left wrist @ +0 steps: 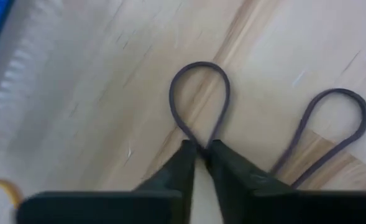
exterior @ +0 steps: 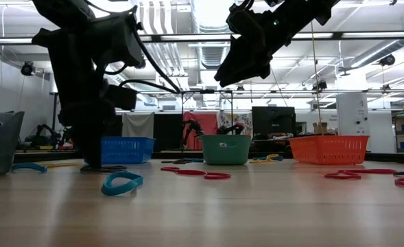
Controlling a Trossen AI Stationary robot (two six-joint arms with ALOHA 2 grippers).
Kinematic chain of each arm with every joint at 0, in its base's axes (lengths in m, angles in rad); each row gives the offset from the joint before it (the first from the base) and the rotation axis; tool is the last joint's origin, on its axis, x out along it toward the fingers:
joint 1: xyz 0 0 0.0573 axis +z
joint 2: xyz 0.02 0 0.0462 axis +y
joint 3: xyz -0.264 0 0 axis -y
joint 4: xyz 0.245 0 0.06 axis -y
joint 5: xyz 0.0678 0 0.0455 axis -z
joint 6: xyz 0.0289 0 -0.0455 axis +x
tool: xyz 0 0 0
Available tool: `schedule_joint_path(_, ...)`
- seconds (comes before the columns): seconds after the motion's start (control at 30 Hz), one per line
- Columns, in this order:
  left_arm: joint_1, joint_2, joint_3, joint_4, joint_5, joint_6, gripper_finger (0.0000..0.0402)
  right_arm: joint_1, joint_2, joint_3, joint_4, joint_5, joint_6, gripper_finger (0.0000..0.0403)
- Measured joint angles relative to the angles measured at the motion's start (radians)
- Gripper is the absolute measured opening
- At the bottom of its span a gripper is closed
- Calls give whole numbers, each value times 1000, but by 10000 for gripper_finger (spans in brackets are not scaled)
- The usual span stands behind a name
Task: Sort rubber bands into baskets
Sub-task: Put the bottom left black rubber band into the black bin
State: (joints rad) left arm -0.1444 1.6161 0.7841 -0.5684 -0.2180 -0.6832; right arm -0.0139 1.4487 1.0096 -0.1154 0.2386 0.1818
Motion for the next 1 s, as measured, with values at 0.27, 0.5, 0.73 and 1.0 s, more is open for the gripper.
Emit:
schedule_joint_path(0.27,-9,1,0,8,-10,51,1,0,0,0,0,0,-18,158)
schedule_joint_path(0.5,-46,-27,14,10,-46,102,0,0,0,0,-8,0,-18,147)
schedule_joint_path(0.73,-102,-124,65,17,-53,175,0,0,0,0,-10,0,-18,134)
schedule_joint_path(1.0,-162,-263,94,15,-55,230,0,0,0,-2,-9,-1,-18,122)
